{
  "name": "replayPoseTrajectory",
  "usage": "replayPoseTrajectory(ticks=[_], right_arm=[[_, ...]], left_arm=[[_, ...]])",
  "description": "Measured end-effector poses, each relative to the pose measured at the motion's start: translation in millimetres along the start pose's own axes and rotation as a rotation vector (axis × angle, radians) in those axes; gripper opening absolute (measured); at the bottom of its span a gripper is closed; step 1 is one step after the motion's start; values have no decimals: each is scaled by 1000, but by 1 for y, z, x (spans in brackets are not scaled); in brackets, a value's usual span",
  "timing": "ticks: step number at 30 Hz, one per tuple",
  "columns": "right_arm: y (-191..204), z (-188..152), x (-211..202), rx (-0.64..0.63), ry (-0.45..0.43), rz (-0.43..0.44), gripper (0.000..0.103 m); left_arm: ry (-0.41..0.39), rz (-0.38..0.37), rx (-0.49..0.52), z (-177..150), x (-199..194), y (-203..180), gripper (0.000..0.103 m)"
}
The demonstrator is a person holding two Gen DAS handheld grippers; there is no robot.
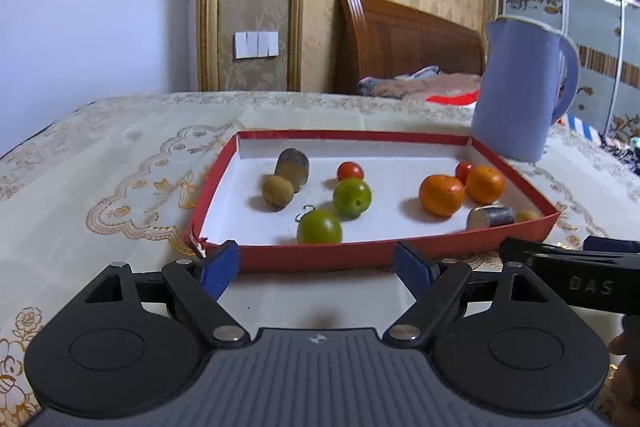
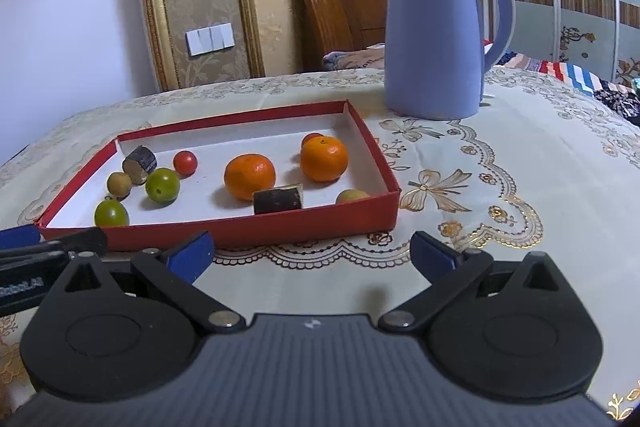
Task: Organize fruits
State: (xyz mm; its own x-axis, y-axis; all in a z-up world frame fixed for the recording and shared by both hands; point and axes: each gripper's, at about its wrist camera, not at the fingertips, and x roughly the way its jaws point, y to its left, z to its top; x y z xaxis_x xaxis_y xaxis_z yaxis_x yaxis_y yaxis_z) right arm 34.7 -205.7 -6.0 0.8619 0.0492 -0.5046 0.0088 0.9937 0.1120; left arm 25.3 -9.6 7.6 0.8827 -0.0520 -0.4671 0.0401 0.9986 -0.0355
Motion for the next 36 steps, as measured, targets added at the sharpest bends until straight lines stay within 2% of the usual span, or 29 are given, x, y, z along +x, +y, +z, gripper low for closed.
replayPoseTrajectory(ticks=[4,20,36], right_arm=[[1,0,1,0,-8,-9,103],[0,-1,3,5,-3,-19,103],[0,-2,3,7,-1,-25,103]], left_arm=[[14,-4,24,-1,2,-3,84],[-3,-9,13,-2,-1,0,84],[-17,38,3,-1,-1,4,84]])
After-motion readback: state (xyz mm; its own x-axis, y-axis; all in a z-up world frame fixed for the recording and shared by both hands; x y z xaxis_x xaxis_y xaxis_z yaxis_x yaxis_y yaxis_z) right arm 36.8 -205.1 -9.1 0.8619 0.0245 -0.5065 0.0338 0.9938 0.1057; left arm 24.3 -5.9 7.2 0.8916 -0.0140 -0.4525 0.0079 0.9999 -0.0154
